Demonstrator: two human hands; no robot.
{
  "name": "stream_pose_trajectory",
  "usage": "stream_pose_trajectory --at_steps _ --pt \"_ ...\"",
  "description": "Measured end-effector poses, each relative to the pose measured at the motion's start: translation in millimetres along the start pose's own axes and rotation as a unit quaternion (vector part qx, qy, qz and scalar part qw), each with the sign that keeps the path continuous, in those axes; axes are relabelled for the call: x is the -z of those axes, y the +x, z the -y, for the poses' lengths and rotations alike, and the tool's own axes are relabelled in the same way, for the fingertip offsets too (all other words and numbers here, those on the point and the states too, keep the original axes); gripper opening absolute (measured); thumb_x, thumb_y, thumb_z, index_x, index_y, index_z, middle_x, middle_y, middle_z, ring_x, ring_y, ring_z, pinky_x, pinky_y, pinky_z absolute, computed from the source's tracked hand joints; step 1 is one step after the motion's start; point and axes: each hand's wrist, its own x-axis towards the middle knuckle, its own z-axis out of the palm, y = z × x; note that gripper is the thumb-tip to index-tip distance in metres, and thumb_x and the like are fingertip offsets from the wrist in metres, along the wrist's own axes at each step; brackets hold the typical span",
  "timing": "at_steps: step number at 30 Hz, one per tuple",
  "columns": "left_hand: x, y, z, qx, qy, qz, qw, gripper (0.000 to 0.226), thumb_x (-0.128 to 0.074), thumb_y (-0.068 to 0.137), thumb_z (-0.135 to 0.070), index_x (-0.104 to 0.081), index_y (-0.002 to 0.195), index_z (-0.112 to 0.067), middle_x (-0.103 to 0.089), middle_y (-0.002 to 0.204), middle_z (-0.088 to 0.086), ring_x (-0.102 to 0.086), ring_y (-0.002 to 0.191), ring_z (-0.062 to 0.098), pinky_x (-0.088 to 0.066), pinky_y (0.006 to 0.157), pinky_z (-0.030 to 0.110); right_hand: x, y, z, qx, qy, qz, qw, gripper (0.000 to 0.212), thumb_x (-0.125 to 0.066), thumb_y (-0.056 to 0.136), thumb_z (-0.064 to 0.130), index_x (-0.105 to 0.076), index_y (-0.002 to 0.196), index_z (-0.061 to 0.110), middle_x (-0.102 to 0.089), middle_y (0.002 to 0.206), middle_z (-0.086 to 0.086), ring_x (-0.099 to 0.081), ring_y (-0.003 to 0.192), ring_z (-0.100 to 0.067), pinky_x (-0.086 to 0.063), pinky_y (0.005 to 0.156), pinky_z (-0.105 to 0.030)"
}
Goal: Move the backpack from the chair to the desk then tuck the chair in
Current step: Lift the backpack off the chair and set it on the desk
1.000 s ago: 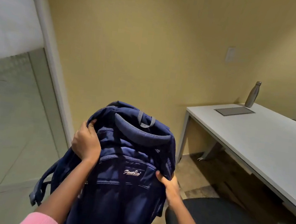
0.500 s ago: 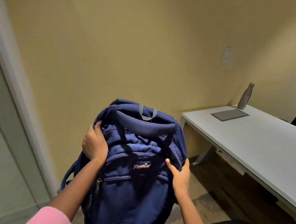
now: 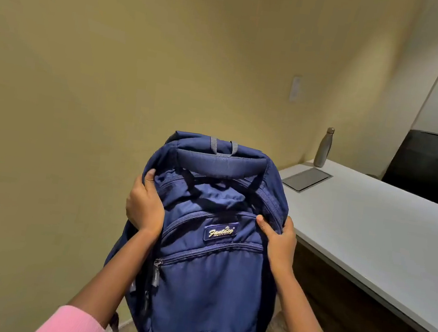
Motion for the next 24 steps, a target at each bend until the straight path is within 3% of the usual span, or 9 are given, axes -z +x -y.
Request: stream_pose_trajectory --at_steps 8,12,17,24 --pt "-116.9 62.7 -23.3 -0.018 -0.048 0.039 0.998 0.047 -0.034 0.095 -0.040 -0.058 0.107 -0.001 -0.065 0.103 0.028 -0.057 0.092 0.044 -0.032 0.066 0.035 -12.8 118.9 12.0 0.036 0.005 -0.060 0.998 0.035 -0.075 0.072 0.028 -0.056 0.100 0.018 -0.063 0.092 0.001 -0.059 0.085 -0.018 -0.044 0.067 -0.019" --pt "-181.9 89.9 -28.4 -0.019 -0.086 0.064 0.994 0.046 -0.035 0.094 -0.041 -0.059 0.102 -0.003 -0.066 0.102 0.024 -0.058 0.091 0.041 -0.034 0.066 0.033 -15.5 182.0 8.0 0.050 -0.005 -0.081 0.995 0.032 -0.075 0.072 0.028 -0.057 0.097 0.019 -0.064 0.093 -0.002 -0.060 0.087 -0.021 -0.046 0.076 -0.029" --pt "-260.6 121.7 -37.0 -0.024 -0.122 0.085 0.989 0.043 -0.036 0.095 -0.040 -0.059 0.102 -0.004 -0.066 0.102 0.023 -0.057 0.091 0.040 -0.033 0.065 0.034 -18.0 258.3 8.0 0.076 -0.017 -0.104 0.992 0.028 -0.075 0.072 0.025 -0.060 0.096 0.022 -0.065 0.094 0.000 -0.061 0.091 -0.020 -0.046 0.081 -0.030" --pt "-357.9 149.7 -62.6 -0.042 -0.144 0.101 0.983 0.044 -0.035 0.095 -0.041 -0.058 0.098 -0.003 -0.066 0.100 0.024 -0.056 0.090 0.042 -0.032 0.064 0.035 -9.4 367.7 10.1 0.092 -0.041 -0.141 0.985 0.042 -0.074 0.072 0.031 -0.061 0.108 0.014 -0.064 0.103 -0.003 -0.061 0.100 -0.026 -0.048 0.088 -0.035"
